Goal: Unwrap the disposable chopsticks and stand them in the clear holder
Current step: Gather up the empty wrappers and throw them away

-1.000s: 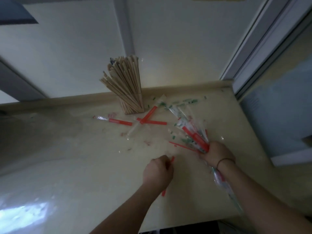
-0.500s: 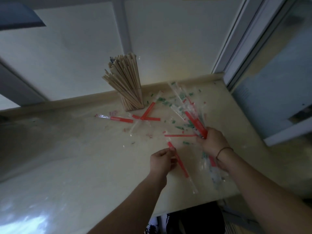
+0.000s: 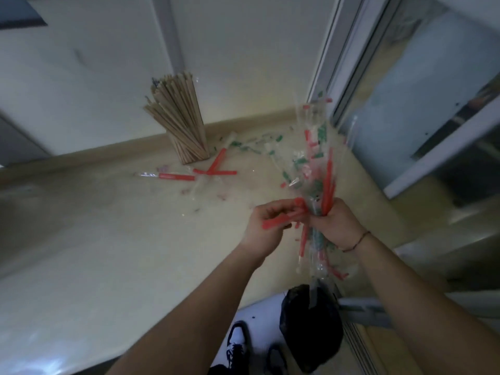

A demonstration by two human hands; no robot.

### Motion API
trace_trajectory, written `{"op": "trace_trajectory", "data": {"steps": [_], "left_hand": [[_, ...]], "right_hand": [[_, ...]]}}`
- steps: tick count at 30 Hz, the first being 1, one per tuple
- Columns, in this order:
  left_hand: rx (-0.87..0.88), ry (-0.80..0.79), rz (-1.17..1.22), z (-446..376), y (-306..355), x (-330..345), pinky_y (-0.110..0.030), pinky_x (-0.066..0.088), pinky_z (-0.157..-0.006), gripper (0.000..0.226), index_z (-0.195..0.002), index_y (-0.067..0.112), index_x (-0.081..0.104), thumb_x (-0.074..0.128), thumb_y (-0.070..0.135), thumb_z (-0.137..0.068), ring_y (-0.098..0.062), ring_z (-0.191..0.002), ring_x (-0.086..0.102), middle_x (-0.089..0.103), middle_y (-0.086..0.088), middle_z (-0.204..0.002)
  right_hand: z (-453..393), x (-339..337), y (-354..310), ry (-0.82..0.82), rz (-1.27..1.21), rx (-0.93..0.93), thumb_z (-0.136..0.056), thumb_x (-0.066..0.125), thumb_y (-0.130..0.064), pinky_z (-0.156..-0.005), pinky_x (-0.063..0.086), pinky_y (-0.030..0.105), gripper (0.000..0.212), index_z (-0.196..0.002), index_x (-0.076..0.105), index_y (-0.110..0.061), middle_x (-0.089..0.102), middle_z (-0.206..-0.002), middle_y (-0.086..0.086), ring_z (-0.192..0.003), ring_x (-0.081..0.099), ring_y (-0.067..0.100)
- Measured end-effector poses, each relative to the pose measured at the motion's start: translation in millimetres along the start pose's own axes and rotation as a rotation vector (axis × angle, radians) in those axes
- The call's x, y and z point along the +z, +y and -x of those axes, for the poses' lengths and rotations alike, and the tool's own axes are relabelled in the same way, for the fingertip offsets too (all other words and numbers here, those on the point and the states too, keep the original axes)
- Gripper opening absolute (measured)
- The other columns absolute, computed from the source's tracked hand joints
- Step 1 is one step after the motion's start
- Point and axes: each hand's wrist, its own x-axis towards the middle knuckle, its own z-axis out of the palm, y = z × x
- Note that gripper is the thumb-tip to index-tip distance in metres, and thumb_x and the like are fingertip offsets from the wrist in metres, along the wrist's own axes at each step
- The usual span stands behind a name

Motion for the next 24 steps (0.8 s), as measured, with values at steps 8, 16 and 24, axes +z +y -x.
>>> {"op": "trace_trajectory", "data": {"steps": [8,16,24], "left_hand": [[0.439,-0.111,-0.495,48.4,-7.2,45.0,-0.011,0.042,-0.094,0.029,-0.118,0.008,0.069,0.062,0.01,-0.089,-0.011,-0.106,0.06,0.068,-0.007,-0.113],[0.352,0.087,-0.423,129.9,-74.3,111.0,-0.019,0.047,-0.094,0.032,-0.12,0.019,0.067,0.062,0.011,-0.089,-0.011,-0.115,0.059,0.06,0.012,-0.121],[-0.567,0.297,-0.064,190.8,-172.4,139.0,-0.019,0.049,-0.062,0.012,-0.101,0.02,0.067,0.058,0.013,-0.096,-0.01,-0.073,0.064,0.07,-0.007,-0.1]], "right_hand": [[61.2,-26.4,29.9,0.127,-0.091,-0.178,-0.079,0.073,0.003,-0.078,0.048,0.008,0.041,-0.098,0.066,-0.032,0.07,-0.093,-0.025,-0.091,0.065,-0.011],[134.6,-57.0,115.2,0.221,-0.127,-0.203,-0.083,0.074,-0.021,-0.091,0.052,0.032,0.019,-0.089,0.067,-0.038,0.069,-0.088,-0.015,-0.091,0.065,0.001],[171.3,-42.9,211.9,0.313,-0.12,-0.026,-0.08,0.072,0.003,-0.079,0.039,0.017,0.038,-0.069,0.048,-0.024,0.055,-0.061,-0.029,-0.064,0.05,-0.003]]}}
